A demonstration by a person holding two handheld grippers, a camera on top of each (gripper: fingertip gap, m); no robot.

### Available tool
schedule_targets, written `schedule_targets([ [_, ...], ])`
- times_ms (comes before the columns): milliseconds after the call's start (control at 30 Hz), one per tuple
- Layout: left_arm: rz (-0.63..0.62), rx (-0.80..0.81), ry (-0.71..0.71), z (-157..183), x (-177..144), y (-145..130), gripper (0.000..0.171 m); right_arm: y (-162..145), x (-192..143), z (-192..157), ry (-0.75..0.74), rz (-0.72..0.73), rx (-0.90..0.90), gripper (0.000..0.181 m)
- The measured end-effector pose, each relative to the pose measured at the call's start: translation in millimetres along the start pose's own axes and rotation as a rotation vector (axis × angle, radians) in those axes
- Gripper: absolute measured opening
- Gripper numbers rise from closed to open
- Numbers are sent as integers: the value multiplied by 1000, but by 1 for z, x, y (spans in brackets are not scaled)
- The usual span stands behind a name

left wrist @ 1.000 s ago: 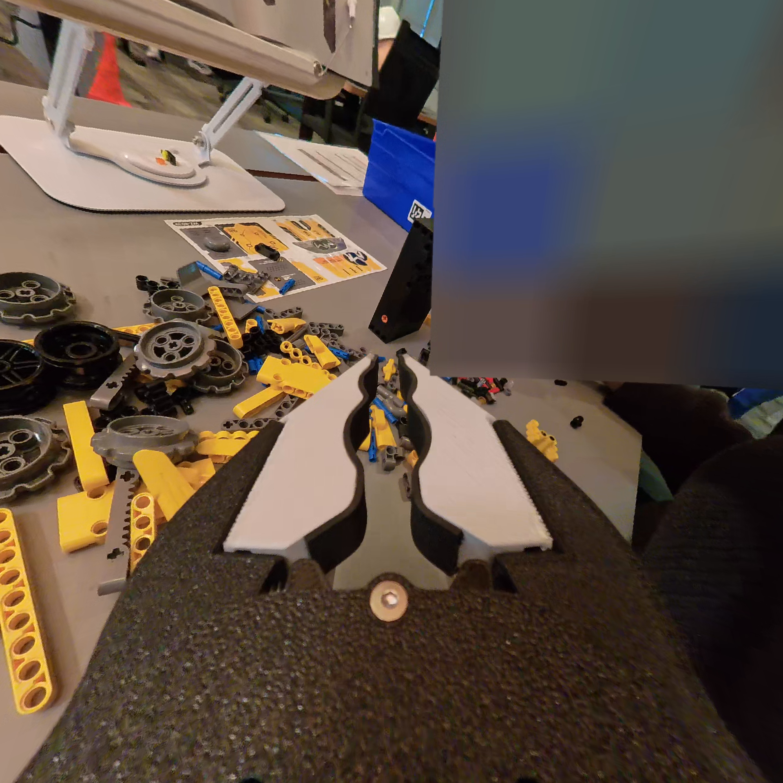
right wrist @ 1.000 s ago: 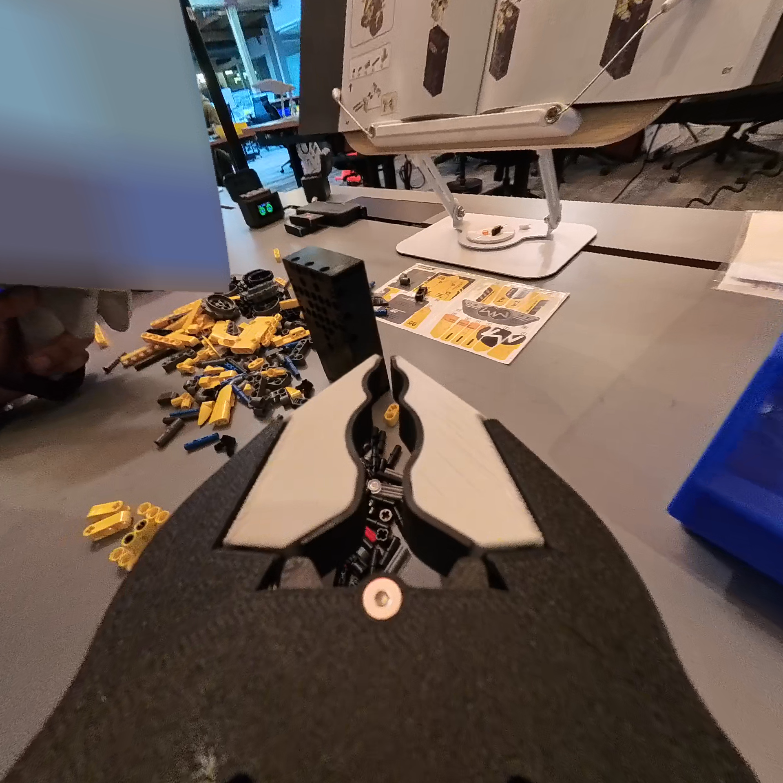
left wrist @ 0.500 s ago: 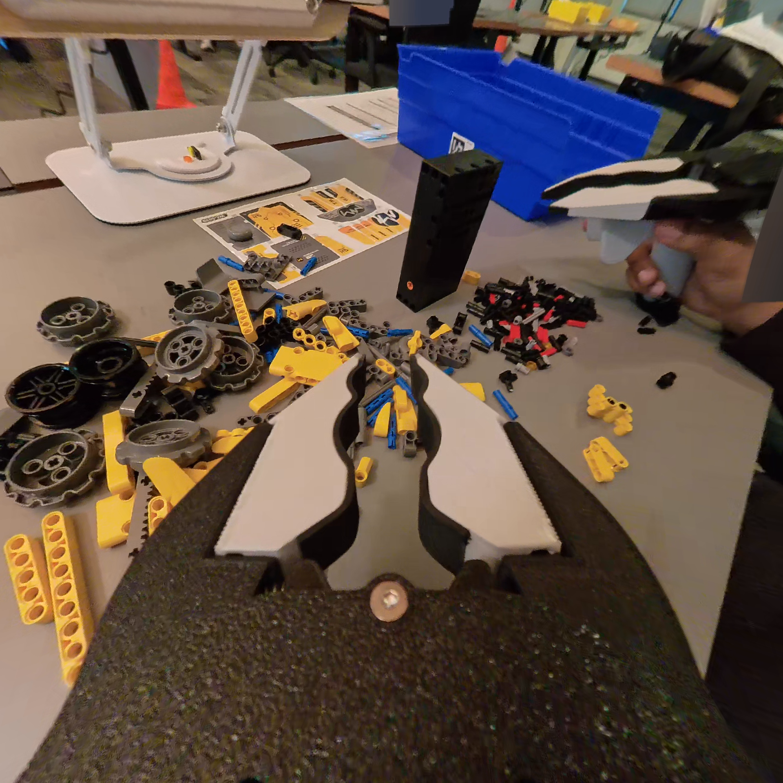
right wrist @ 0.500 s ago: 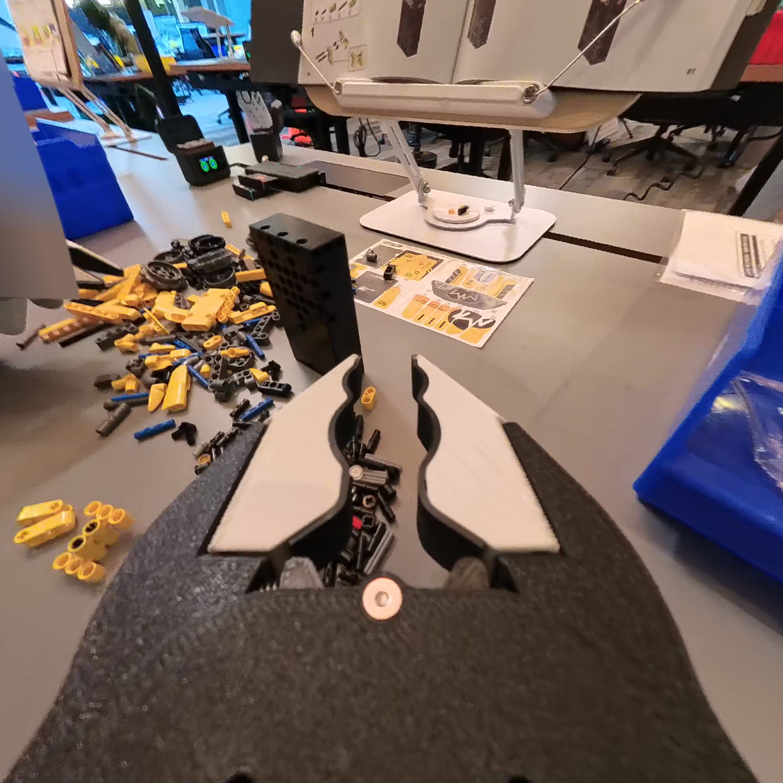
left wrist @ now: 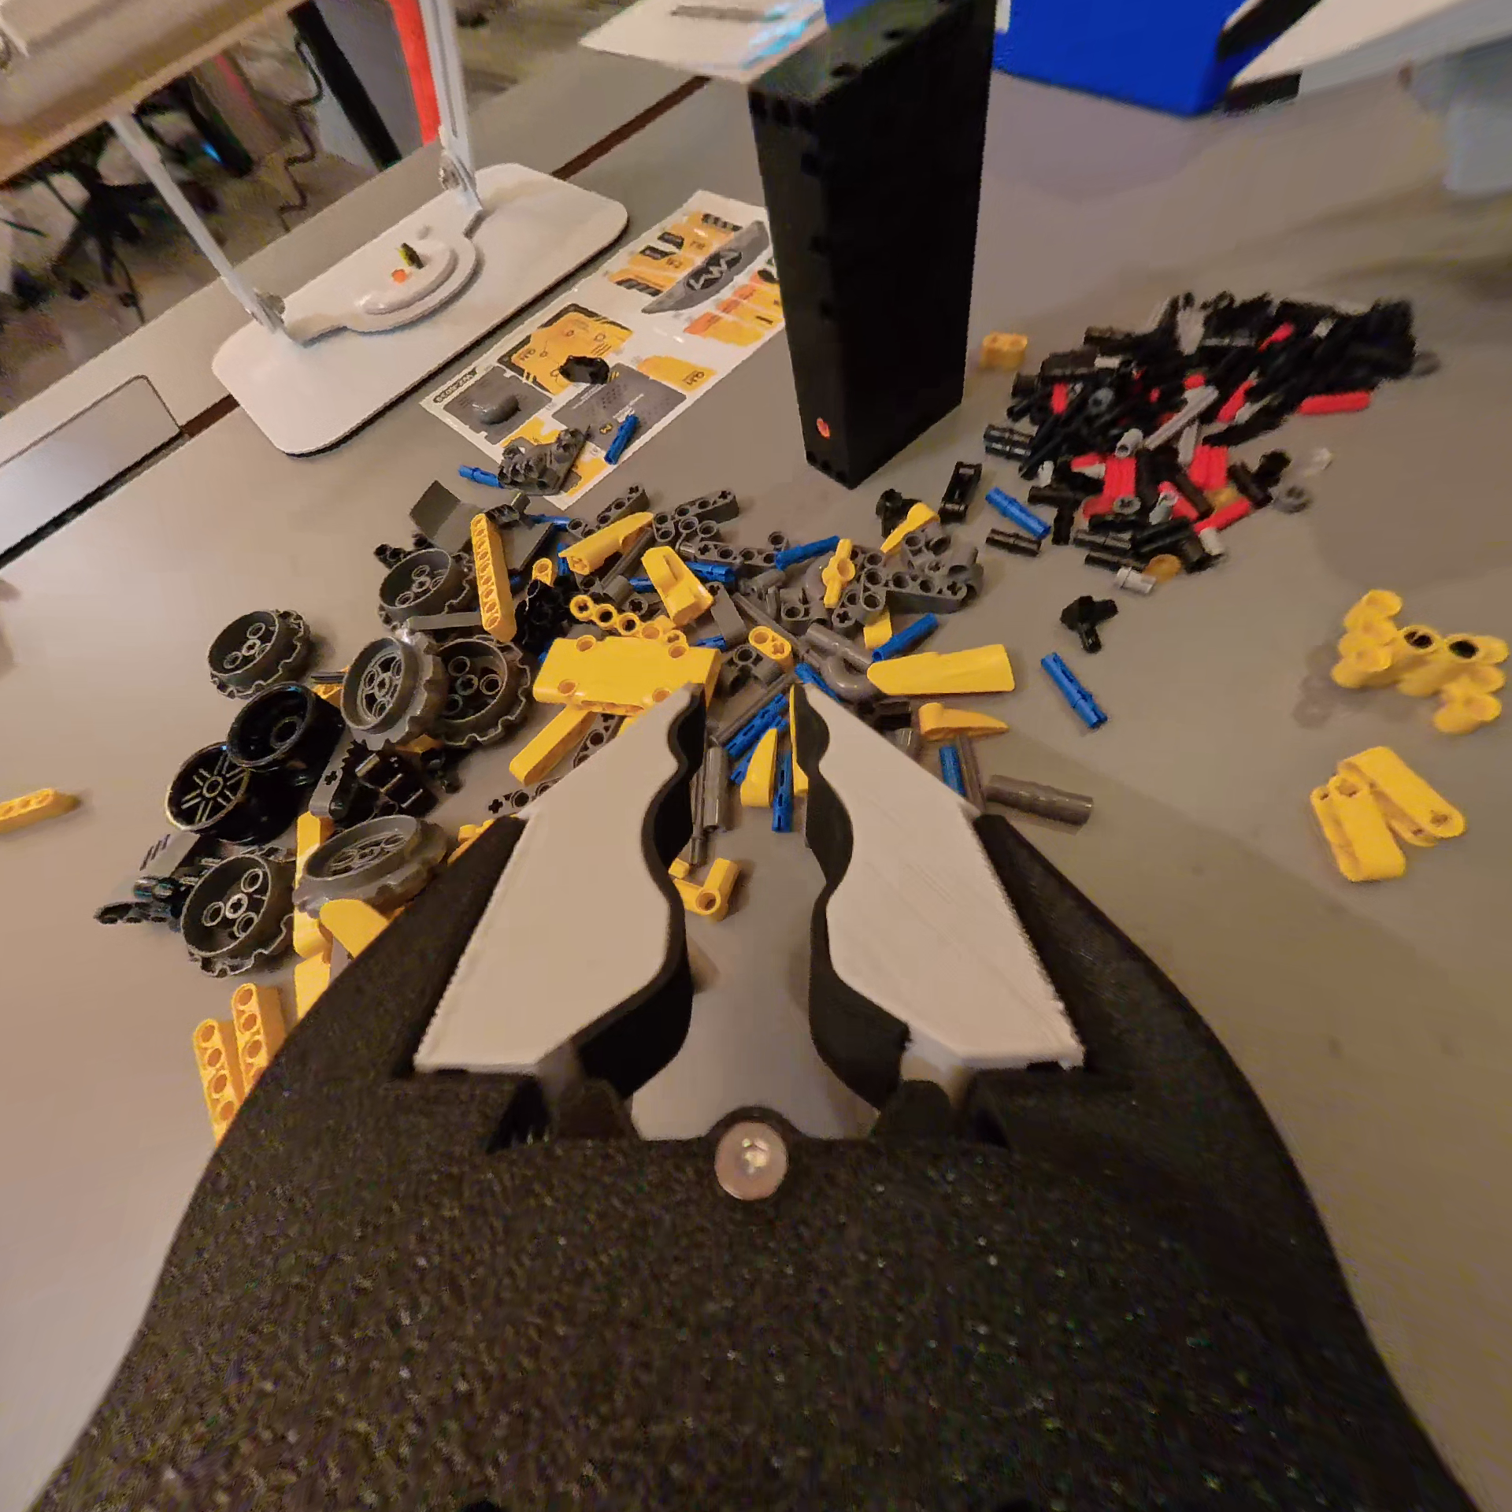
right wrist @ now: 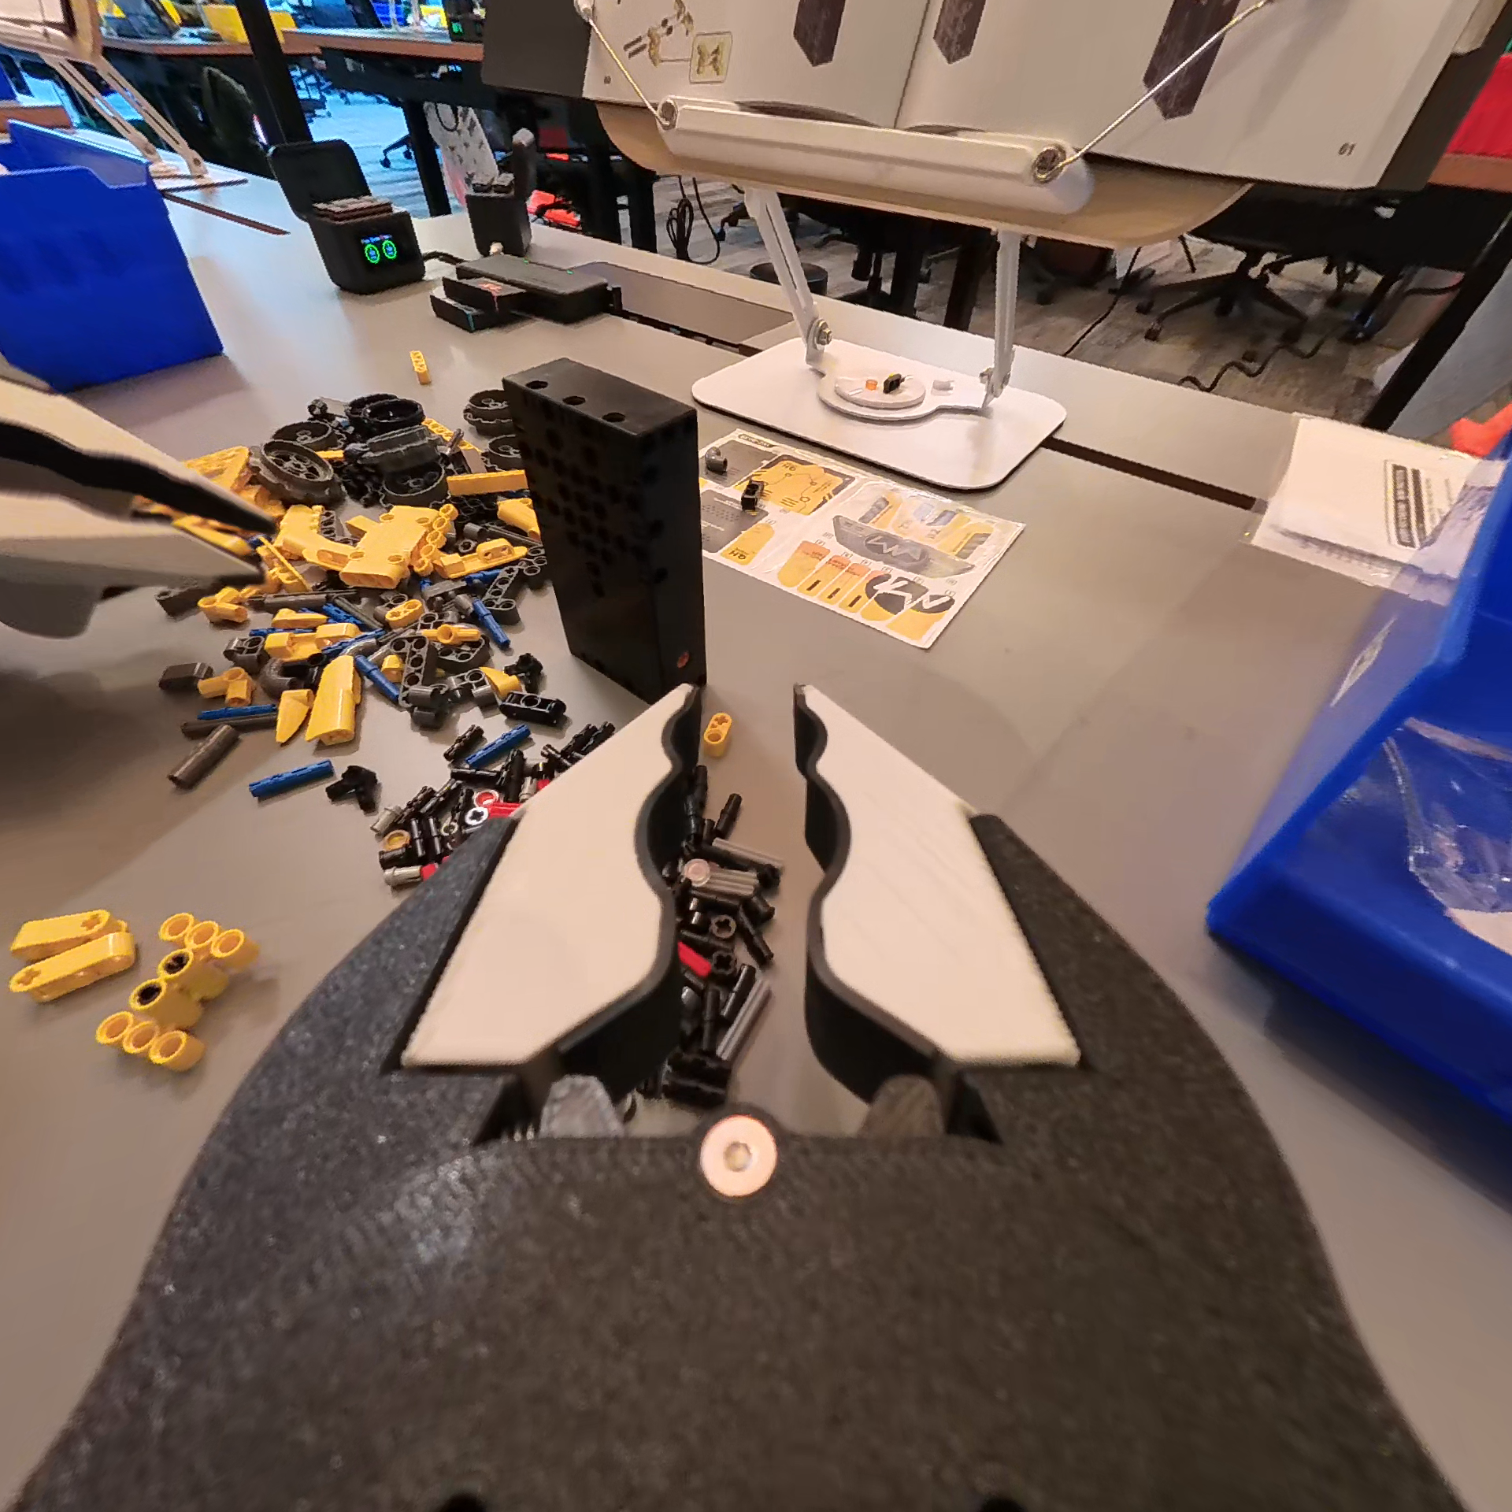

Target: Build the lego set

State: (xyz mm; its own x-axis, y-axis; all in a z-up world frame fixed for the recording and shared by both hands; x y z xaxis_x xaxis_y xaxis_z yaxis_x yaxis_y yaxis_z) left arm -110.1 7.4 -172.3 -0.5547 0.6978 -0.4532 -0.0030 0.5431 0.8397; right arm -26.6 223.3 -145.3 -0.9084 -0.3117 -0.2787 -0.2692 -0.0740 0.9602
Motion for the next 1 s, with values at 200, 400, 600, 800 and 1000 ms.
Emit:
schedule_targets([
  [200, -24, 55, 22, 4, 3, -3, 21, -1, 0, 0, 3, -6, 4, 22],
  [400, -17, 38, 14, 4, 2, -2, 21, -1, 1, 1, 2, -12, 10, 22],
  [600, -20, 45, 19, 4, 2, -3, 21, -2, 1, 1, 4, -15, 12, 22],
  [800, -20, 40, 18, 4, 2, -3, 21, -2, 1, 0, 4, -13, 8, 22],
  [1000, -19, 40, 17, 4, 2, -3, 21, -2, 1, 0, 3, -14, 7, 22],
])
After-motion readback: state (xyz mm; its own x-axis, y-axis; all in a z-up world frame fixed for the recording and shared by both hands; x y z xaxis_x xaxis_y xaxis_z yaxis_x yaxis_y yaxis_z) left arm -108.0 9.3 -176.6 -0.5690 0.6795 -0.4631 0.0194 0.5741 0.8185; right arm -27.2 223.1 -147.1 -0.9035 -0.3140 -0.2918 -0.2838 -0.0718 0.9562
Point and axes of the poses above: each gripper's, where its closed fingertips meet, x out along the fingers, y out of its top, z = x × y across the jaws, the point moved 3 cm from there along -x, back along the fingers, and after that the axes turned 10 degrees about y, right-handed, at the moved point
